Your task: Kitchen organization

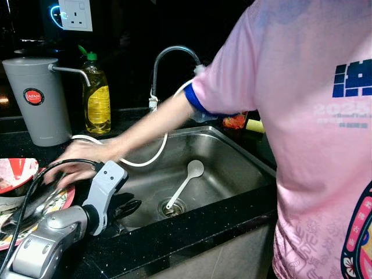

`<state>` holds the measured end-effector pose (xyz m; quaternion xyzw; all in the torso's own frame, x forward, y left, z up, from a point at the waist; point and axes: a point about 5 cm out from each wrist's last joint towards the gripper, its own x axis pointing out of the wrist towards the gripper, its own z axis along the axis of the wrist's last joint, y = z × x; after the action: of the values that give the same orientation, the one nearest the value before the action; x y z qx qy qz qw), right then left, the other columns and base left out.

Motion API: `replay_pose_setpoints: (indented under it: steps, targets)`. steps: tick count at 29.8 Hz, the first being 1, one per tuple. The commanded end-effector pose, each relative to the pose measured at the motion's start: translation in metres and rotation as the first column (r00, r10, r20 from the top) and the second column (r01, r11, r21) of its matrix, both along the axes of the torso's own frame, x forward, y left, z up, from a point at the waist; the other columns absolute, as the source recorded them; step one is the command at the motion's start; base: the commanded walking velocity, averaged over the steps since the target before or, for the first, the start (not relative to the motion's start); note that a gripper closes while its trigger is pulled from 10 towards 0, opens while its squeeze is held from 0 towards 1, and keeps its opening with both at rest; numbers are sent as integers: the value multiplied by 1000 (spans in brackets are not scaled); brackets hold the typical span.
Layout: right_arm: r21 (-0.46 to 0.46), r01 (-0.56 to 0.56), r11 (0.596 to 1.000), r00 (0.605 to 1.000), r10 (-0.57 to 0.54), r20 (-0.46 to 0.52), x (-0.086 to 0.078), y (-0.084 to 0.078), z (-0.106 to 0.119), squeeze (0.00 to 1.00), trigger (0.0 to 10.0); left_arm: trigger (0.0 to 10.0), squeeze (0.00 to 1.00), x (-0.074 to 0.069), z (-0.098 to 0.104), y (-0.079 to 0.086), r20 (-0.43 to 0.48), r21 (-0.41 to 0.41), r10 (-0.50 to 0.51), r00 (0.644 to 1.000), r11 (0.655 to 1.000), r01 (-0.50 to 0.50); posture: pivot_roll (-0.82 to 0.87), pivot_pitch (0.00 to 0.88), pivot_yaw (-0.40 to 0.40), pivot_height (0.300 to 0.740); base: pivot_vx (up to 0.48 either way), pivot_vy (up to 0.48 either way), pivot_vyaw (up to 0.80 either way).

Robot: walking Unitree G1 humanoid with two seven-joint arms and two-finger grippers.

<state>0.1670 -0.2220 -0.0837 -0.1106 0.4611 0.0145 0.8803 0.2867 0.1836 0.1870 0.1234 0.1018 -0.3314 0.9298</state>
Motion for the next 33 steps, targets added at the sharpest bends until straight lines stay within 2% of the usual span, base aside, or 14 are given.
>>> replay_pose_setpoints:
  steps: [1,10,16,33]
  targets:
    - [-2,3,1000,1000,-3,-19,-6,0,-3,0,10000,10000,0,-2,-7,1,-36,1,3,999,1000,-3,-31,0,-85,740,0,0,0]
    - [-8,-14,1000,1000,14,-20,-4,-1,-2,0,10000,10000,0,-4,-6,-1,-34,-7,4,999,1000,-5,-22,0,-105,740,0,0,0]
    - [-11,-18,1000,1000,18,-5,4,-2,2,0,10000,10000,0,-5,-4,0,-24,-16,13,1000,1000,-13,-17,0,-120,740,0,0,0]
    - [-7,-38,999,999,38,-16,1,1,0,0,10000,10000,0,-11,-4,3,-27,-17,30,999,999,-31,-5,0,-121,740,0,0,0]
